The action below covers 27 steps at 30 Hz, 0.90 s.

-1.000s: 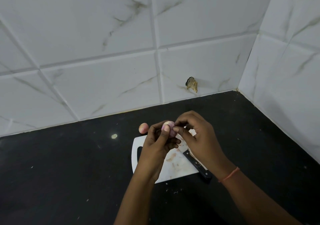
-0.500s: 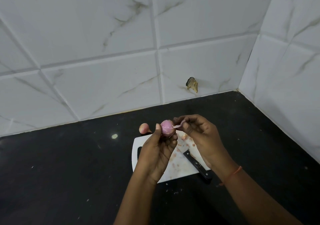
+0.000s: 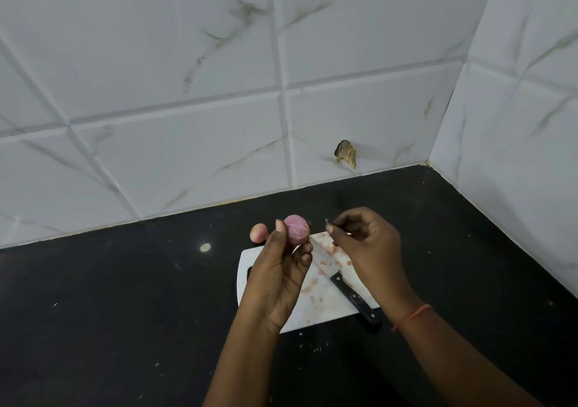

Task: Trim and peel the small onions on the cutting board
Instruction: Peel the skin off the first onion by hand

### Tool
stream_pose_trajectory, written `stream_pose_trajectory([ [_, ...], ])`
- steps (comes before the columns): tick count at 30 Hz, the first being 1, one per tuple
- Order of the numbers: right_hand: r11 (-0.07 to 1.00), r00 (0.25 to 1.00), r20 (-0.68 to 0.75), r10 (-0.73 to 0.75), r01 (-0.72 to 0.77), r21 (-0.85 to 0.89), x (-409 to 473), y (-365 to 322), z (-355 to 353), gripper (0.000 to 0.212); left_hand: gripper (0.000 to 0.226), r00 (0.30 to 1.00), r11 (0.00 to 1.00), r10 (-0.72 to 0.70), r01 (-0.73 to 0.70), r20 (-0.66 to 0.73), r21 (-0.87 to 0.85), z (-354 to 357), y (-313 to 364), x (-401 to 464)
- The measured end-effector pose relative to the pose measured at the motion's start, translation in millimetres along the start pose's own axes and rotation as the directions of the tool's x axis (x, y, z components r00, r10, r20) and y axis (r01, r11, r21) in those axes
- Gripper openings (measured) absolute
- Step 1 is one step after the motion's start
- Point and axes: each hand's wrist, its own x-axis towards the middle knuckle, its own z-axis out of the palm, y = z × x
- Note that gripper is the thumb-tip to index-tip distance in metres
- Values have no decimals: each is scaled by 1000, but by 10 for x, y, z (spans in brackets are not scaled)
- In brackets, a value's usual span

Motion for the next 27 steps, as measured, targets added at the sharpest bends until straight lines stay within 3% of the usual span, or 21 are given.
stream_pose_trajectory([
  [4,966,949,183,-257,260,7,-47,-121,22,24,44,998,998,31,-34,54,53,20,-1,-31],
  [8,930,912,216,-349,366,-43,-48,-177,57,21,28,995,993,42,-52,95,104,34,17,-76],
  [12,924,903,227,-365,382,-34,-33,-191,47,16,38,986,968,131,-150,104,202,11,27,-96],
  [19,944,919,257,-298,323,-62,-18,-212,53,13,32,964,913,245,-264,99,312,11,-17,-106],
  [27,975,895,413,-166,213,-68,84,-228,-12,17,24,964,912,249,-265,91,313,20,-47,-92],
])
